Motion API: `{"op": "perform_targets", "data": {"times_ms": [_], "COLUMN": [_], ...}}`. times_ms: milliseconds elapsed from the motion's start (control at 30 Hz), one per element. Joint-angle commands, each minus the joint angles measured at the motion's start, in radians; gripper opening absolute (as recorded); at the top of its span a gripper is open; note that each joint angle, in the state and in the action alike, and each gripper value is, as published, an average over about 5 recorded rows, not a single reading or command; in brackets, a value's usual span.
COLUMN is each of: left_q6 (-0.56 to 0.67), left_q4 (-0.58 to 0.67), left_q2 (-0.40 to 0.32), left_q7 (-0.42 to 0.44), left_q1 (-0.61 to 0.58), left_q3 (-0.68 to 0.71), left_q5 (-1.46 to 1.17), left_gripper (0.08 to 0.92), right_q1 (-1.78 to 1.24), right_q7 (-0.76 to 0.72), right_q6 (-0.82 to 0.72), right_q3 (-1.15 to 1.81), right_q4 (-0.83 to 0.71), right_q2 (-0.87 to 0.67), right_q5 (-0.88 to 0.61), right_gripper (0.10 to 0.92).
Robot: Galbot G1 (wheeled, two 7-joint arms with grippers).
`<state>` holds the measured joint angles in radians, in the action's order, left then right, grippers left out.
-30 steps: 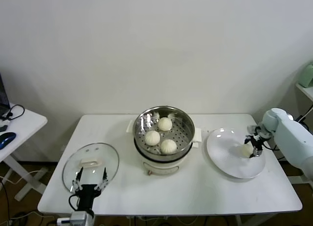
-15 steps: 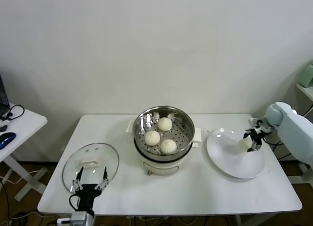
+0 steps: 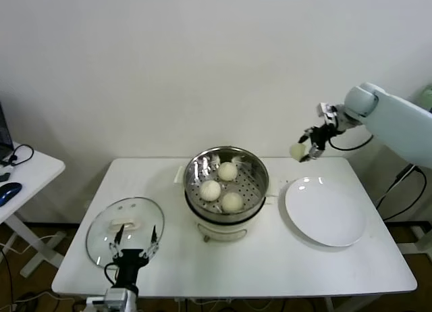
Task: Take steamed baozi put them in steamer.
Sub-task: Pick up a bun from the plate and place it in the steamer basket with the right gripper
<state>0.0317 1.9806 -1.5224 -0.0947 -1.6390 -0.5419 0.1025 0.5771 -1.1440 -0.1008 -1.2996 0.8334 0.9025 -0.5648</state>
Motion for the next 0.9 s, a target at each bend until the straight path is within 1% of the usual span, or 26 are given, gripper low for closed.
{"op": "perform_targets", "data": {"times_ms": [33, 133, 267, 367, 900], "left_q6": [-0.003, -0.005, -0.008, -0.008, -0.004], "left_q4": [0.008, 0.007, 0.003, 0.004, 0.000], "left_q2": [0.004, -0.004, -0.019, -0.016, -0.007], "left_q7": [-0.001, -0.004, -0.007, -0.008, -0.006], "left_q1": [0.008, 0.014, 0.020, 0.021, 0.021], "left_q3": [0.030, 0.043, 0.058, 0.059, 0.042], "left_q5": [-0.002, -0.002, 0.004, 0.008, -0.010], "left_gripper": [0.823, 0.823, 0.823, 0.823, 0.823], "right_q1": [0.343, 0.329, 0.291, 0.258, 0.129], "right_q7": [0.052, 0.075, 0.097, 0.113, 0.114], "right_q6": [-0.121, -0.139, -0.151, -0.159, -0.154], "right_q3": [-0.467, -0.478, -0.481, -0.482, -0.494], "right_q4": [0.180, 0.220, 0.240, 0.246, 0.154], "right_q2": [0.125, 0.151, 0.186, 0.209, 0.298], "right_q5": [-0.583, -0.611, -0.611, -0.611, -0.522], "right_gripper": [0.712, 0.712, 0.712, 0.712, 0.712]}}
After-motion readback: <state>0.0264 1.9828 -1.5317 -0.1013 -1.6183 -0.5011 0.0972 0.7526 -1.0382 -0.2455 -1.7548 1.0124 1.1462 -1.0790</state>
